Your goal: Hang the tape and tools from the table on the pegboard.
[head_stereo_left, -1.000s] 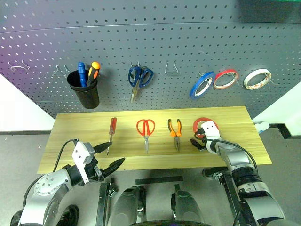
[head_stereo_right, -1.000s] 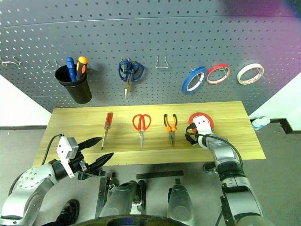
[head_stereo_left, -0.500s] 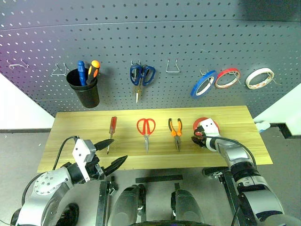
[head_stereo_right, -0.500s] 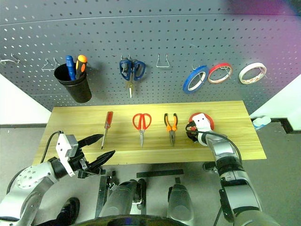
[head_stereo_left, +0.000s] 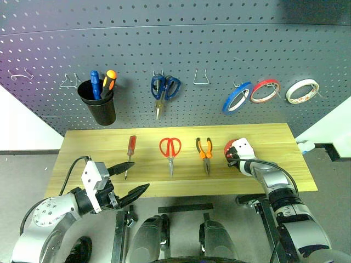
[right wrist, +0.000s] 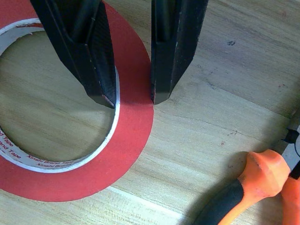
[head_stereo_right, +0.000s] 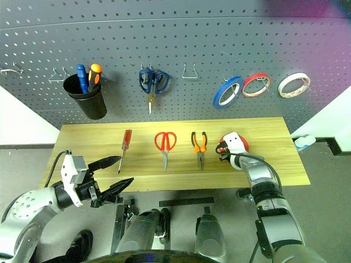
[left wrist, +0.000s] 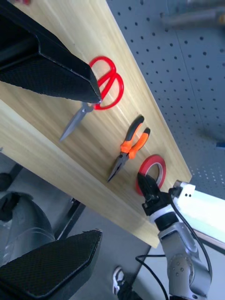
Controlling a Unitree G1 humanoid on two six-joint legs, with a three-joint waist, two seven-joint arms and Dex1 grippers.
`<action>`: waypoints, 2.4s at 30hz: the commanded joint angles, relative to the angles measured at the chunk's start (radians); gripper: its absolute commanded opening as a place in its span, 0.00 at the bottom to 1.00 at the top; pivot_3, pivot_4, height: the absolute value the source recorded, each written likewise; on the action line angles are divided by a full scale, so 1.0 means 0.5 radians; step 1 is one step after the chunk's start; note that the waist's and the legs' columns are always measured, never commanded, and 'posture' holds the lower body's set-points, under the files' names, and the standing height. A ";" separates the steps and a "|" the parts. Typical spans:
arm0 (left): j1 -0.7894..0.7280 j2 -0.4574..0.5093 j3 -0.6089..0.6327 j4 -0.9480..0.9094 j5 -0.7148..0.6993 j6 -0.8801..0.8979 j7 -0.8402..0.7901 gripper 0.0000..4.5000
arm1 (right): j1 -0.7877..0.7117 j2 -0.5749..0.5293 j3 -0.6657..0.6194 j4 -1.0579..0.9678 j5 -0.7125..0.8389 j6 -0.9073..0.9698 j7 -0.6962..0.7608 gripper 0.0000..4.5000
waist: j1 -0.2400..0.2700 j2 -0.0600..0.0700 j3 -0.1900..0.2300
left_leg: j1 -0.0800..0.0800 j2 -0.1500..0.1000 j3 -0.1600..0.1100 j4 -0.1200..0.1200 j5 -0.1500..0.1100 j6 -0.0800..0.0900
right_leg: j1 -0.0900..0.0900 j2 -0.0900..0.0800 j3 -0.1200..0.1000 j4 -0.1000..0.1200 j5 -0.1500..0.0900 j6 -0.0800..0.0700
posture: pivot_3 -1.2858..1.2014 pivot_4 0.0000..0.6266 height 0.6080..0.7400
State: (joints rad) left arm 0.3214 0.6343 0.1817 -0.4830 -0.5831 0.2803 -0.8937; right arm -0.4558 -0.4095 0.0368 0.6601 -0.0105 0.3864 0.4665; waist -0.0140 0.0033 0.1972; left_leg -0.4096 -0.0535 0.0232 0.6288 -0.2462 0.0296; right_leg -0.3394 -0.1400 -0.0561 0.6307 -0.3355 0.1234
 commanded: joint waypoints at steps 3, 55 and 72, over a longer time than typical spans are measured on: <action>-0.004 0.052 0.078 -0.104 -0.152 0.072 -0.058 1.00 | 0.029 -0.004 -0.150 -0.041 0.110 -0.069 -0.025 0.15 | 0.003 0.000 0.000 | 0.000 0.000 0.000 0.000 0.001 -0.002 | 0.000 0.001 0.000 0.000 0.000 0.001 | 0.52 0.23 1.00; -0.706 -0.070 -0.130 0.545 0.060 -0.158 -0.299 1.00 | 0.231 0.204 -0.796 -0.946 0.785 -0.726 -0.243 0.15 | -0.113 0.013 -0.228 | 0.005 0.002 0.008 0.016 0.011 -0.007 | -0.002 0.013 0.018 0.038 0.003 0.007 | 0.47 0.00 1.00; -0.600 -0.058 -0.076 0.450 0.057 -0.169 -0.217 1.00 | -0.137 0.158 -0.645 -0.342 0.625 -0.891 -0.084 0.15 | -0.110 0.014 -0.231 | 0.006 0.003 0.009 0.034 0.003 0.005 | -0.002 0.013 0.022 0.050 0.004 0.007 | 0.50 0.00 1.00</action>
State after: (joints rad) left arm 0.0210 0.5943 0.1122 -0.2198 -0.5533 0.2085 -1.0111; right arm -0.4811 -0.3078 -0.2814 0.4734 0.3130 -0.0248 0.4173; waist -0.0688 0.0105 0.0818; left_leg -0.4065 -0.0518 0.0277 0.6460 -0.2446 0.0321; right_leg -0.3407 -0.1333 -0.0452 0.6556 -0.3336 0.1267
